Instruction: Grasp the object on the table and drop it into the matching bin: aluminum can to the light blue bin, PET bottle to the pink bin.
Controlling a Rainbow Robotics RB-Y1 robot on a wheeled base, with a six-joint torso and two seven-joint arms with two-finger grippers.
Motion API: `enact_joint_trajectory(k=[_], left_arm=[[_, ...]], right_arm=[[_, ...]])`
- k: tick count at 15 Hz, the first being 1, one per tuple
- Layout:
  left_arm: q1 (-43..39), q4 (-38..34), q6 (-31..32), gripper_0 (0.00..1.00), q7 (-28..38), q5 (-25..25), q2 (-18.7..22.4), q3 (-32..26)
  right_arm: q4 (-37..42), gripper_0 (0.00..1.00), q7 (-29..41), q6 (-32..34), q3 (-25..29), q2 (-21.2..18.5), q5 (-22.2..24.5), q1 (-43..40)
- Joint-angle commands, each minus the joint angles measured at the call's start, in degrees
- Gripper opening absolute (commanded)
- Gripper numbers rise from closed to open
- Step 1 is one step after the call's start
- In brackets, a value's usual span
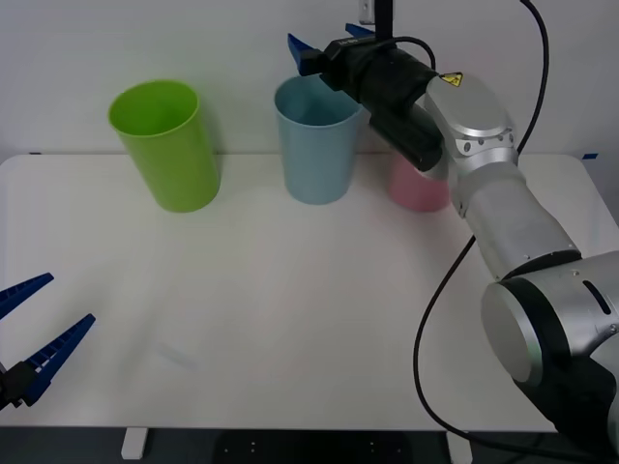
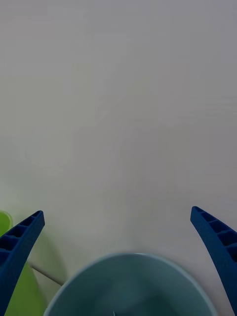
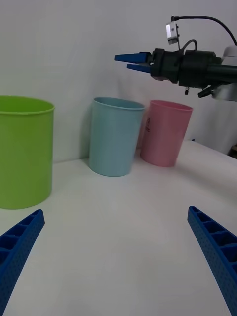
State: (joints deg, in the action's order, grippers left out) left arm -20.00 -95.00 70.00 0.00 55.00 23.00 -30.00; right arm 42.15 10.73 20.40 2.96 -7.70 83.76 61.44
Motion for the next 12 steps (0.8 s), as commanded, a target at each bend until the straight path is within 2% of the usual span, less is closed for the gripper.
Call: enact_joint_trajectory(k=[1, 5, 7, 12], left_arm=[[0.0, 0.0, 0.0, 1.0, 0.0, 0.0, 0.0, 0.0], [0.0, 0.0, 0.0, 1.0, 0.0, 0.0, 0.0, 0.0], [0.0, 0.0, 0.0, 1.0, 0.0, 0.0, 0.0, 0.0], [0.0, 0.0, 0.0, 1.0, 0.0, 0.0, 0.0, 0.0]], right_arm=[[2.8, 1.0, -0.1, 1.3, -1.8, -2.0, -2.5, -2.4], [14.1, 1.0, 0.7, 1.5, -5.9, -5.7, -5.6, -11.2], [18.6, 1.0, 0.8, 2.4, -8.2, -9.1, -8.4, -15.1], [26.1, 1.0, 0.2, 8.6, -6.4, -14.5, -9.9, -23.9]])
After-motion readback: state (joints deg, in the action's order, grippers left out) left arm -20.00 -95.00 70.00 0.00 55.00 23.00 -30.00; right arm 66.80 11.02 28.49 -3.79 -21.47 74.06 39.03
